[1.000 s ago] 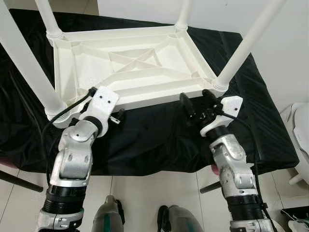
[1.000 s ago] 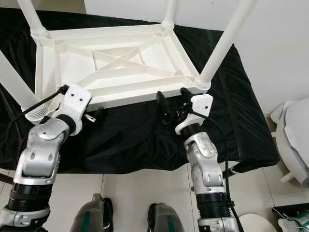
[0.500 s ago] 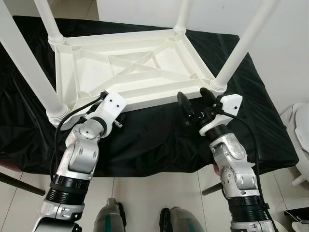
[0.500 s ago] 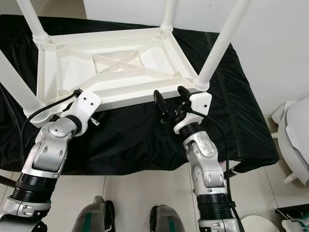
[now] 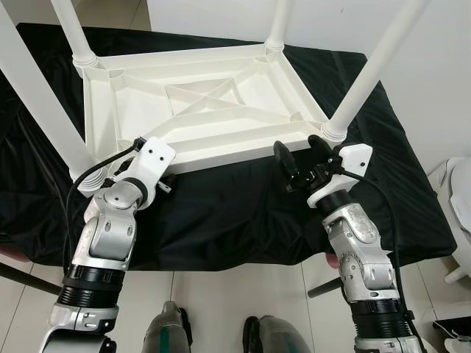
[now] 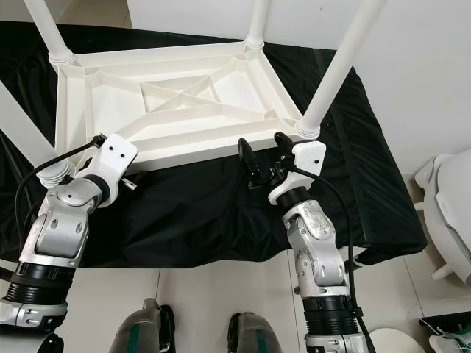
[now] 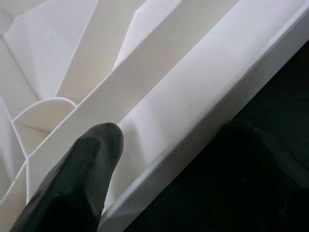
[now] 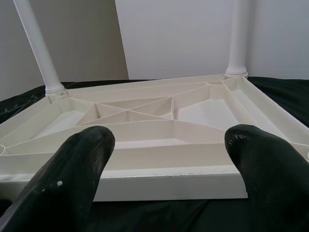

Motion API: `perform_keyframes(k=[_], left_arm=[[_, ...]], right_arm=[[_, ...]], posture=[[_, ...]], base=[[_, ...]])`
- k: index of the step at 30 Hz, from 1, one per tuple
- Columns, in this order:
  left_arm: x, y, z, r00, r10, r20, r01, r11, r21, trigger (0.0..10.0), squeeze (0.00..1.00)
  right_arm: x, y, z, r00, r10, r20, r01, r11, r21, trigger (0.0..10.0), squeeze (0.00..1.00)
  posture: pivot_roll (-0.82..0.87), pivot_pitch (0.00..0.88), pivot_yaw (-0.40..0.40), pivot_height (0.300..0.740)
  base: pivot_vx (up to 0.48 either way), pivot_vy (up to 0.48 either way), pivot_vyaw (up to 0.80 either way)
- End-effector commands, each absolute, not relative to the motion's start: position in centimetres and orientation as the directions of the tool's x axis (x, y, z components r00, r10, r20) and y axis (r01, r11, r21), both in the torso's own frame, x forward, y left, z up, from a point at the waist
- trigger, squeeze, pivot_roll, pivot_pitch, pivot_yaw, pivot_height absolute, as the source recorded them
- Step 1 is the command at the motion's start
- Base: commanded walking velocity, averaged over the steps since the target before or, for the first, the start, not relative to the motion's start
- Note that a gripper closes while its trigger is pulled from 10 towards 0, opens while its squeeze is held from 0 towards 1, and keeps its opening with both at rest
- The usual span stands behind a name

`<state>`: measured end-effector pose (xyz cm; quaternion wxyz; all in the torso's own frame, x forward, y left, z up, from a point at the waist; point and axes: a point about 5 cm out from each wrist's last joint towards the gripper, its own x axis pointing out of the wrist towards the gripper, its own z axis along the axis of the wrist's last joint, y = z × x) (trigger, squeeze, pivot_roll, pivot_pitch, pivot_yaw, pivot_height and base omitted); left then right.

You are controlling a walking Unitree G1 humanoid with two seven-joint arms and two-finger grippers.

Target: Building children table

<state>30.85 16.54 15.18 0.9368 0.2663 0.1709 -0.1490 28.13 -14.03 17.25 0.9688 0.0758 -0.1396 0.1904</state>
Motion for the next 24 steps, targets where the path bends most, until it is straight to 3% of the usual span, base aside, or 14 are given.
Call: perform_keyframes(k=[1, 2, 3, 4, 6, 7, 8, 12, 13, 24], left_arm=[[30.8, 17.1, 14.8, 0.916, -0.115, -0.384, 0.304, 0.824, 0.478, 10.0, 0.00], [30.8, 17.1, 14.8, 0.916, -0.115, -0.384, 0.304, 0.824, 0.478, 10.0, 0.00], [30.7, 17.0, 14.7, 0.913, -0.128, -0.387, 0.313, 0.829, 0.464, 4.4, 0.00], [30.7, 16.9, 14.7, 0.912, -0.135, -0.387, 0.317, 0.831, 0.457, 2.3, 0.00], [30.6, 16.9, 14.7, 0.912, -0.138, -0.387, 0.319, 0.832, 0.455, 2.1, 0.00], [30.6, 16.8, 14.7, 0.911, -0.142, -0.388, 0.323, 0.831, 0.453, 2.4, 0.00], [30.6, 16.7, 14.6, 0.909, -0.145, -0.391, 0.328, 0.827, 0.457, 5.7, 0.00], [30.6, 16.6, 14.6, 0.907, -0.147, -0.394, 0.333, 0.824, 0.458, 5.7, 0.00], [30.6, 16.4, 14.5, 0.905, -0.151, -0.397, 0.339, 0.821, 0.460, 10.0, 0.00], [31.4, 12.5, 15.6, 0.904, -0.244, -0.352, 0.388, 0.815, 0.431, 10.0, 0.00]], right_arm=[[27.9, -14.1, 17.1, 0.891, 0.353, 0.287, -0.392, 0.916, 0.089, 10.0, 0.00], [27.9, -14.1, 17.1, 0.891, 0.353, 0.287, -0.392, 0.916, 0.089, 10.0, 0.00], [27.9, -14.2, 17.1, 0.891, 0.353, 0.286, -0.392, 0.916, 0.089, 10.0, 0.00], [27.9, -14.2, 17.1, 0.891, 0.354, 0.285, -0.391, 0.916, 0.087, 10.0, 0.00], [27.9, -14.2, 17.1, 0.891, 0.353, 0.284, -0.391, 0.916, 0.088, 10.0, 0.00], [27.9, -14.2, 17.1, 0.892, 0.353, 0.283, -0.390, 0.916, 0.087, 10.0, 0.00], [27.8, -14.2, 17.1, 0.892, 0.353, 0.282, -0.391, 0.916, 0.087, 10.0, 0.00], [27.8, -14.2, 17.1, 0.892, 0.354, 0.282, -0.391, 0.916, 0.087, 10.0, 0.00], [27.8, -14.2, 17.1, 0.892, 0.354, 0.281, -0.391, 0.917, 0.086, 10.0, 0.00], [27.9, -14.0, 17.2, 0.895, 0.346, 0.281, -0.384, 0.919, 0.092, 10.0, 0.00]], posture=[[-0.06, 0.053, -0.051, 0.740], [-0.06, 0.053, -0.051, 0.740], [-0.06, 0.054, -0.052, 0.740], [-0.06, 0.054, -0.052, 0.740], [-0.06, 0.054, -0.052, 0.740], [-0.06, 0.054, -0.052, 0.740], [-0.06, 0.058, -0.050, 0.740], [-0.06, 0.058, -0.050, 0.740], [-0.06, 0.061, -0.050, 0.740], [-0.06, 0.070, -0.047, 0.740]], base=[[0.000, 0.000, 0.00], [0.000, 0.000, 0.00], [0.000, 0.000, 0.00], [0.000, 0.000, 0.00], [0.000, 0.000, 0.00], [0.000, 0.000, 0.00], [0.000, 0.000, 0.00], [0.000, 0.000, 0.00], [0.000, 0.000, 0.00], [0.000, 0.000, 0.00]])
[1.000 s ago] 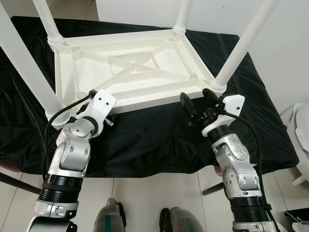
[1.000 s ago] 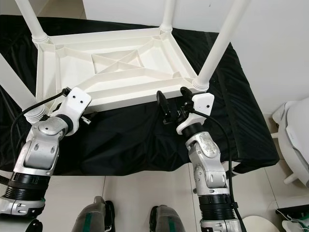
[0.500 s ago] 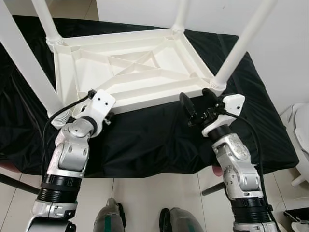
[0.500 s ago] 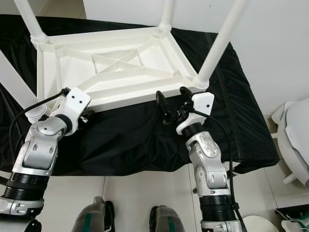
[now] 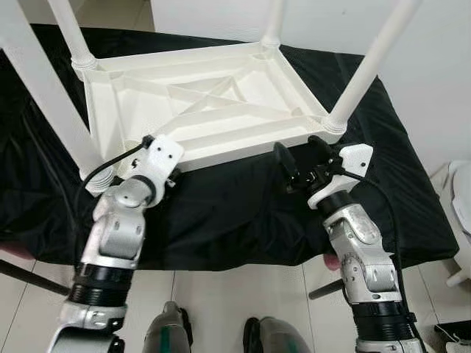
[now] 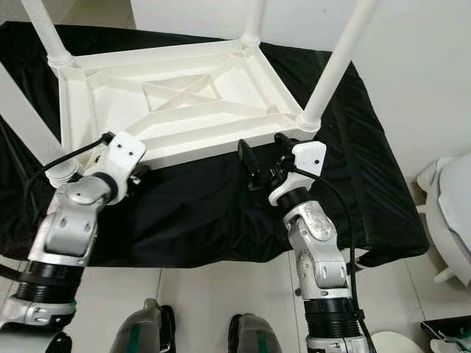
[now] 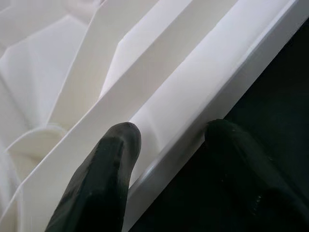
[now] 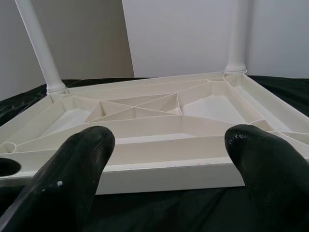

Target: Building children table

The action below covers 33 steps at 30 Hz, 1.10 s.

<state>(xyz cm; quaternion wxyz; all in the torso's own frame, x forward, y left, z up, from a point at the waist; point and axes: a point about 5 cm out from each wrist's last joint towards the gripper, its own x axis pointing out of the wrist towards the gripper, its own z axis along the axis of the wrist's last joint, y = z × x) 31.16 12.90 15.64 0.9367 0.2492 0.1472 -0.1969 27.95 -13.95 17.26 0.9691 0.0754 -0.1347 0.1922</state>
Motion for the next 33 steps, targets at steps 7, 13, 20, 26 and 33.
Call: perform_keyframes(k=[7, 13, 20, 26, 33], left_arm=[[31.8, 8.1, 17.2, 0.885, -0.363, -0.290, 0.456, 0.798, 0.393, 10.0, 0.00], [31.5, 4.9, 18.1, 0.854, -0.451, -0.260, 0.520, 0.769, 0.372, 10.0, 0.00], [30.9, 3.9, 18.6, 0.818, -0.522, -0.240, 0.575, 0.750, 0.328, 10.0, 1.00], [30.8, 4.2, 19.3, 0.815, -0.541, -0.208, 0.579, 0.751, 0.316, 10.0, 1.00], [30.2, 5.2, 21.8, 0.816, -0.576, -0.057, 0.567, 0.776, 0.275, 10.0, 0.00]], right_arm=[[28.1, -13.7, 17.3, 0.894, 0.341, 0.289, -0.383, 0.918, 0.104, 10.0, 0.00], [28.2, -13.6, 17.4, 0.895, 0.334, 0.296, -0.379, 0.919, 0.108, 10.0, 0.00], [28.4, -13.5, 17.6, 0.897, 0.320, 0.303, -0.368, 0.923, 0.114, 10.0, 0.00], [28.5, -13.4, 17.6, 0.897, 0.321, 0.305, -0.370, 0.922, 0.117, 10.0, 0.00], [28.8, -13.5, 17.7, 0.898, 0.312, 0.308, -0.362, 0.924, 0.119, 10.0, 0.00]], posture=[[-0.05, 0.082, -0.040, 0.740], [-0.06, 0.085, -0.032, 0.740], [-0.05, 0.085, -0.026, 0.740], [-0.04, 0.085, -0.030, 0.740], [-0.02, 0.088, -0.033, 0.740]], base=[[0.000, 0.000, 0.00], [0.000, 0.000, 0.00], [0.000, 0.000, 0.00], [0.000, 0.000, 0.00], [0.000, 0.000, 0.00]])
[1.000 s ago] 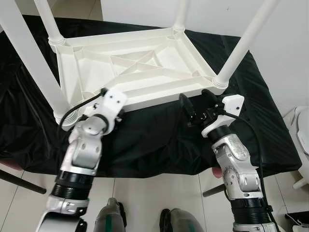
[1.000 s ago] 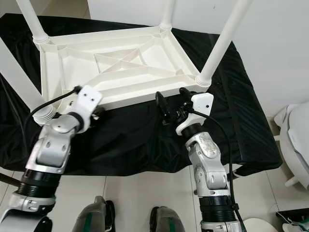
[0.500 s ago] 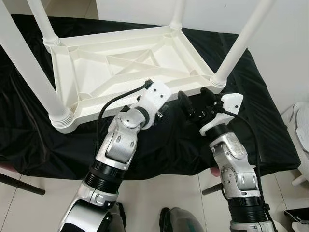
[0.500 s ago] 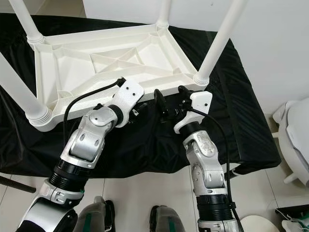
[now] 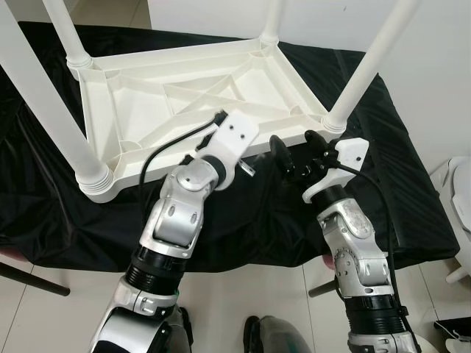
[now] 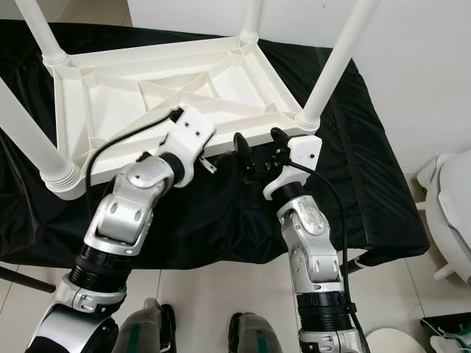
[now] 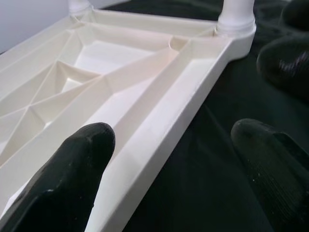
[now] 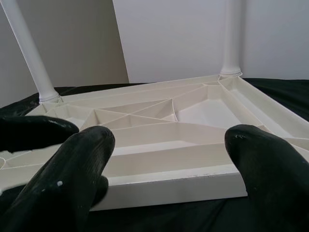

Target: Building children table

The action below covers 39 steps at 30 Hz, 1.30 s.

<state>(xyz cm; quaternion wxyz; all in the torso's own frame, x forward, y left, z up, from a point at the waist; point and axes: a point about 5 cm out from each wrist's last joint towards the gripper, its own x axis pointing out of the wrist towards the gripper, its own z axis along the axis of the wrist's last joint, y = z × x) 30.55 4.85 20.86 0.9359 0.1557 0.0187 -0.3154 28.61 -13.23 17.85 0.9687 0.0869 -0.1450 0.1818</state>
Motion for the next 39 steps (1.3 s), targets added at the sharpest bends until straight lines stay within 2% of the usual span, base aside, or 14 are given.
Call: perform_keyframes(k=[1, 8, 12, 17, 18, 20, 22, 23, 24, 25, 28, 34, 35, 39], left_arm=[[30.2, 5.2, 21.8, 0.816, -0.576, -0.057, 0.567, 0.776, 0.275, 10.0, 0.00], [28.9, 6.6, 23.4, 0.831, -0.552, 0.066, 0.519, 0.813, 0.264, 10.0, 0.00], [28.0, 9.7, 22.3, 0.912, -0.406, 0.057, 0.379, 0.888, 0.261, 10.0, 0.00], [27.8, 10.6, 21.9, 0.937, -0.345, 0.049, 0.319, 0.906, 0.277, 10.0, 0.00], [27.8, 11.4, 21.9, 0.960, -0.274, 0.059, 0.248, 0.928, 0.278, 10.0, 0.00], [27.8, 11.4, 21.9, 0.960, -0.274, 0.059, 0.248, 0.928, 0.278, 10.0, 0.00], [27.3, 13.4, 21.9, 0.994, -0.058, 0.089, 0.035, 0.969, 0.246, 10.0, 0.00], [27.3, 13.4, 21.9, 0.994, -0.058, 0.089, 0.035, 0.969, 0.246, 10.0, 0.00], [26.9, 14.4, 21.8, 0.994, 0.050, 0.092, -0.069, 0.974, 0.216, 10.0, 0.00], [26.9, 14.4, 21.8, 0.994, 0.050, 0.092, -0.069, 0.974, 0.216, 10.0, 0.00], [25.2, 15.9, 21.1, 0.970, 0.227, 0.090, -0.238, 0.961, 0.144, 10.0, 0.00], [23.9, 16.7, 20.8, 0.941, 0.325, 0.096, -0.335, 0.934, 0.120, 10.0, 0.00], [23.0, 17.2, 20.8, 0.909, 0.405, 0.104, -0.414, 0.905, 0.093, 10.0, 0.00], [22.4, 17.1, 20.5, 0.900, 0.426, 0.093, -0.434, 0.898, 0.079, 10.0, 0.00]], right_arm=[[28.8, -13.5, 17.7, 0.898, 0.312, 0.308, -0.362, 0.924, 0.119, 10.0, 0.00], [29.2, -13.6, 17.9, 0.896, 0.313, 0.315, -0.362, 0.926, 0.110, 10.0, 0.00], [29.6, -13.7, 18.0, 0.894, 0.319, 0.316, -0.366, 0.925, 0.102, 10.0, 0.00], [29.8, -13.7, 18.1, 0.892, 0.322, 0.316, -0.369, 0.924, 0.098, 10.0, 0.00], [30.0, -13.7, 18.1, 0.891, 0.327, 0.316, -0.372, 0.923, 0.095, 10.0, 0.00], [30.0, -13.7, 18.1, 0.891, 0.327, 0.316, -0.372, 0.923, 0.095, 10.0, 0.00], [30.4, -13.8, 18.3, 0.888, 0.335, 0.315, -0.378, 0.922, 0.086, 10.0, 0.00], [30.4, -13.8, 18.3, 0.888, 0.335, 0.315, -0.378, 0.922, 0.086, 10.0, 0.00], [30.6, -13.8, 18.3, 0.887, 0.339, 0.313, -0.381, 0.921, 0.083, 10.0, 0.00], [30.6, -13.8, 18.3, 0.887, 0.339, 0.313, -0.381, 0.921, 0.083, 10.0, 0.00], [31.0, -13.6, 18.3, 0.880, 0.362, 0.309, -0.402, 0.913, 0.073, 10.0, 0.00], [31.3, -13.3, 18.4, 0.872, 0.380, 0.308, -0.418, 0.906, 0.069, 10.0, 0.00], [31.4, -13.2, 18.4, 0.869, 0.389, 0.307, -0.427, 0.902, 0.067, 10.0, 0.00], [31.7, -13.2, 18.4, 0.866, 0.396, 0.305, -0.434, 0.898, 0.065, 10.0, 0.00]], posture=[[-0.02, 0.088, -0.033, 0.740], [-0.02, 0.079, -0.048, 0.740], [0.00, 0.076, -0.063, 0.740], [0.01, 0.075, -0.075, 0.740], [0.02, 0.075, -0.084, 0.740], [0.02, 0.075, -0.084, 0.740], [0.04, 0.073, -0.106, 0.740], [0.04, 0.073, -0.106, 0.740], [0.04, 0.073, -0.106, 0.740], [0.04, 0.073, -0.106, 0.740], [0.06, 0.074, -0.131, 0.740], [0.07, 0.075, -0.143, 0.740], [0.08, 0.079, -0.150, 0.740], [0.09, 0.083, -0.159, 0.740]], base=[[0.000, 0.000, 0.00], [0.000, 0.000, 0.00], [0.000, 0.000, 0.00], [0.000, 0.000, 0.00], [0.000, 0.000, 0.00], [0.000, 0.000, 0.00], [0.000, 0.000, 0.00], [0.000, 0.000, 0.00], [0.000, 0.000, 0.00], [0.000, 0.000, 0.00], [0.000, 0.000, 0.00], [0.000, 0.000, 0.00], [0.000, 0.000, 0.00], [0.000, 0.000, 0.00]])
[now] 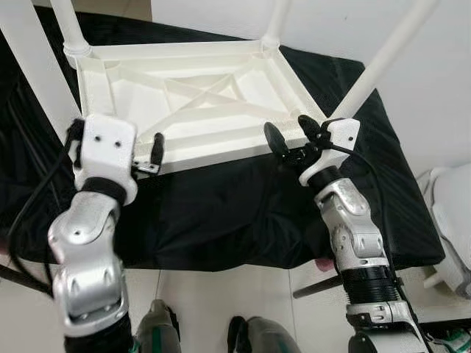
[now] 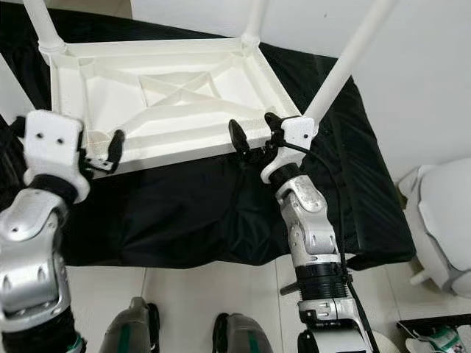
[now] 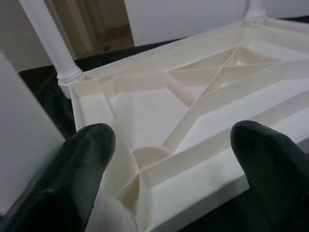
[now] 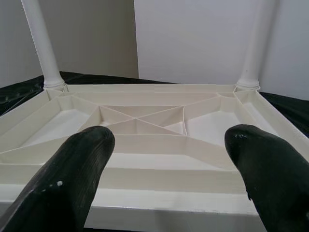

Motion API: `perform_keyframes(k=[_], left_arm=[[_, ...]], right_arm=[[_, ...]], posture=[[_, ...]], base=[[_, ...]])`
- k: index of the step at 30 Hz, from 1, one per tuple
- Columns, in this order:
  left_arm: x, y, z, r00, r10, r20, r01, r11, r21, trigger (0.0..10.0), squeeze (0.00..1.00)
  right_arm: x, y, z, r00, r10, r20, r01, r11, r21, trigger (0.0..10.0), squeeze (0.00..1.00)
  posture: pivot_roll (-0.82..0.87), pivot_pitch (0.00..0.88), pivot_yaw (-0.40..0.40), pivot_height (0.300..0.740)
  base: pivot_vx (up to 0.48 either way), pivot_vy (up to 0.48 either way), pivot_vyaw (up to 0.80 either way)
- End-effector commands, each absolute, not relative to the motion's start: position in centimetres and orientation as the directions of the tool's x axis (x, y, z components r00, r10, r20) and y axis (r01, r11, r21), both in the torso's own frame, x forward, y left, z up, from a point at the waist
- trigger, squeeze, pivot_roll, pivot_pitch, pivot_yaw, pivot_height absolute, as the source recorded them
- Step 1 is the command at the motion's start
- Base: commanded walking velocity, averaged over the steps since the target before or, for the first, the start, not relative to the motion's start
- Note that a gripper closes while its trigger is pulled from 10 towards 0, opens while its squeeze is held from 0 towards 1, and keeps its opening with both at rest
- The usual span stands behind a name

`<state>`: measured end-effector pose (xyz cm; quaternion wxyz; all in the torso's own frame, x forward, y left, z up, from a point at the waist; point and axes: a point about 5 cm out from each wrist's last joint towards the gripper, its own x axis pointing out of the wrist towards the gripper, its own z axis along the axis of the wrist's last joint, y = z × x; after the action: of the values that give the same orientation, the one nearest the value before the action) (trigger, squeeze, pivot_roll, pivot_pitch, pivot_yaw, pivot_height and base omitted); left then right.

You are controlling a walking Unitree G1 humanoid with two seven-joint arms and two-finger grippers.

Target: Building children table

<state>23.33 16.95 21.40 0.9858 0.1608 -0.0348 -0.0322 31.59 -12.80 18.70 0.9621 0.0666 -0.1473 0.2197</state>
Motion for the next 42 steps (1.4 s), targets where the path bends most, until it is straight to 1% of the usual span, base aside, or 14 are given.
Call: perform_keyframes(k=[1, 10, 12, 13, 19, 21, 25, 31, 39, 41, 42], left_arm=[[22.3, 16.9, 20.5, 0.902, 0.423, 0.089, -0.430, 0.899, 0.078, 10.0, 0.00], [21.4, 16.5, 20.1, 0.911, 0.403, 0.081, -0.411, 0.905, 0.115, 10.0, 0.00], [21.0, 16.8, 19.9, 0.908, 0.414, 0.070, -0.419, 0.899, 0.123, 10.0, 0.00], [20.5, 17.3, 19.5, 0.896, 0.439, 0.057, -0.443, 0.887, 0.134, 10.0, 0.00], [20.0, 18.3, 19.5, 0.869, 0.492, 0.055, -0.495, 0.857, 0.143, 10.0, 0.00], [20.0, 18.3, 19.5, 0.869, 0.492, 0.055, -0.495, 0.857, 0.143, 10.0, 0.00], [19.6, 19.1, 19.7, 0.841, 0.537, 0.061, -0.539, 0.829, 0.150, 10.0, 0.00], [19.0, 19.5, 19.9, 0.821, 0.568, 0.064, -0.570, 0.806, 0.158, 10.0, 0.00], [18.7, 19.5, 19.7, 0.819, 0.570, 0.060, -0.571, 0.804, 0.167, 10.0, 0.00], [18.9, 19.6, 19.7, 0.818, 0.571, 0.064, -0.573, 0.802, 0.167, 10.0, 0.00], [19.5, 19.8, 19.9, 0.824, 0.562, 0.076, -0.566, 0.807, 0.168, 10.0, 0.00]], right_arm=[[31.7, -13.2, 18.4, 0.865, 0.399, 0.305, -0.436, 0.897, 0.064, 10.0, 0.00], [32.1, -13.0, 18.4, 0.859, 0.411, 0.304, -0.448, 0.892, 0.060, 10.0, 0.00], [32.3, -12.9, 18.5, 0.858, 0.415, 0.305, -0.452, 0.890, 0.060, 10.0, 0.00], [32.4, -12.8, 18.5, 0.854, 0.420, 0.307, -0.458, 0.887, 0.059, 10.0, 0.00], [32.5, -12.6, 18.6, 0.848, 0.427, 0.313, -0.467, 0.882, 0.061, 10.0, 0.00], [32.5, -12.6, 18.6, 0.848, 0.427, 0.313, -0.467, 0.882, 0.061, 10.0, 0.00], [32.5, -12.5, 18.6, 0.847, 0.428, 0.317, -0.468, 0.882, 0.060, 10.0, 0.00], [32.3, -12.3, 18.4, 0.824, 0.477, 0.305, -0.507, 0.862, 0.023, 10.0, 0.00], [32.4, -12.4, 18.4, 0.829, 0.471, 0.302, -0.501, 0.865, 0.024, 10.0, 0.00], [32.3, -12.3, 18.4, 0.827, 0.474, 0.304, -0.505, 0.863, 0.029, 10.0, 0.00], [32.2, -12.0, 18.3, 0.824, 0.477, 0.305, -0.510, 0.859, 0.033, 10.0, 0.00]], posture=[[0.09, 0.083, -0.159, 0.740], [0.10, 0.089, -0.171, 0.740], [0.11, 0.091, -0.175, 0.740], [0.11, 0.093, -0.178, 0.740], [0.11, 0.094, -0.175, 0.740], [0.11, 0.094, -0.175, 0.740], [0.11, 0.096, -0.174, 0.740], [0.11, 0.103, -0.169, 0.740], [0.11, 0.106, -0.170, 0.740], [0.11, 0.102, -0.170, 0.740], [0.11, 0.096, -0.170, 0.740]], base=[[0.000, 0.000, 0.00], [0.000, 0.000, 0.00], [0.000, 0.000, 0.00], [0.000, 0.000, 0.00], [0.000, 0.000, 0.00], [0.000, 0.000, 0.00], [0.000, 0.000, 0.00], [0.000, 0.000, 0.00], [0.000, 0.000, 0.00], [0.000, 0.000, 0.00], [0.000, 0.000, 0.00]])
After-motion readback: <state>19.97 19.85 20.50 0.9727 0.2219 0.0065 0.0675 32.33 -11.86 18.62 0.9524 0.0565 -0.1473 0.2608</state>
